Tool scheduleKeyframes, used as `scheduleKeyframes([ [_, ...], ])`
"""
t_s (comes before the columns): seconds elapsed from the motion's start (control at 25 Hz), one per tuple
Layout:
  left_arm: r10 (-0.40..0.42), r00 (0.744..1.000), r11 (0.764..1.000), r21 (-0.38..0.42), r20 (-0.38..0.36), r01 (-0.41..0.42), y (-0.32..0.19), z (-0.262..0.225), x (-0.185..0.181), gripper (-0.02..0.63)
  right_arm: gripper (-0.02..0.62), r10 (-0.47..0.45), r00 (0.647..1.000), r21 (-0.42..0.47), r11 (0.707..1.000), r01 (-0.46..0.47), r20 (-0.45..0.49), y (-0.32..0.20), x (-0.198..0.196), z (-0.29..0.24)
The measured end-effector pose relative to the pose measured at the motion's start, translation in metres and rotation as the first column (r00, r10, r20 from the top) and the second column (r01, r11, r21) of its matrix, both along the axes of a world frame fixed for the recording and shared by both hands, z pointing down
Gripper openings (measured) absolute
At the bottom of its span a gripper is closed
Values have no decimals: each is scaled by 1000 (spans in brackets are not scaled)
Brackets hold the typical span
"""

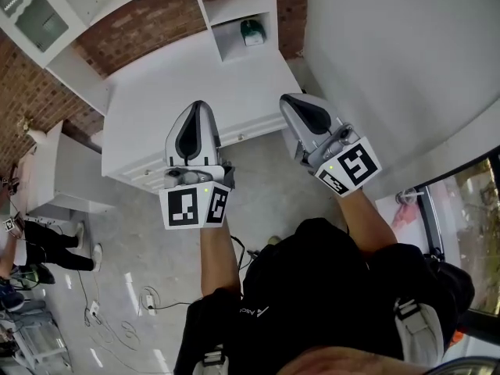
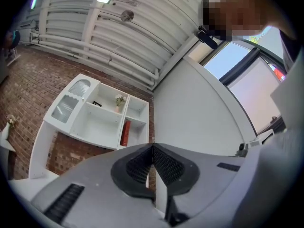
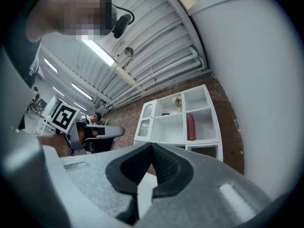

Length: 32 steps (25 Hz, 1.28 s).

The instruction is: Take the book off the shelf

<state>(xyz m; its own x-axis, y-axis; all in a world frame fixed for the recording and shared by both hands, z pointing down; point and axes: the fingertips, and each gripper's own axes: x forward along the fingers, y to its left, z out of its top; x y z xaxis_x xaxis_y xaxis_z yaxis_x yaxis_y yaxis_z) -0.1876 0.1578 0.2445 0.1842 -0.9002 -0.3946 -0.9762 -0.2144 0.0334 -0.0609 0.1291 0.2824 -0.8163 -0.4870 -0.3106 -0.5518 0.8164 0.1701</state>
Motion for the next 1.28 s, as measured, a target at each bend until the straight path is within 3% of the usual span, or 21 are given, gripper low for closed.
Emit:
scheduleKeyframes([
  [0.32, -17, 1000, 999, 27, 11, 17, -66, -25, -22, 7, 2, 33, 999, 13, 999, -33, -15, -46, -11, 1],
  [0.44, -28, 999, 999, 42, 26, 27, -107, -34, -28, 45, 2, 36, 999, 31, 999, -36, -1, -79, -12, -3],
  [0.92, -177, 978, 984, 28, 111, 175, -363, -90, -39, 168, 2, -49, 998, 120, 992, 45, 30, -287, -4, -26],
  [1.28, -346, 926, 935, -31, 153, 354, -530, -135, -70, 254, 2, -113, 994, 122, 986, 113, -6, -405, 10, -19],
])
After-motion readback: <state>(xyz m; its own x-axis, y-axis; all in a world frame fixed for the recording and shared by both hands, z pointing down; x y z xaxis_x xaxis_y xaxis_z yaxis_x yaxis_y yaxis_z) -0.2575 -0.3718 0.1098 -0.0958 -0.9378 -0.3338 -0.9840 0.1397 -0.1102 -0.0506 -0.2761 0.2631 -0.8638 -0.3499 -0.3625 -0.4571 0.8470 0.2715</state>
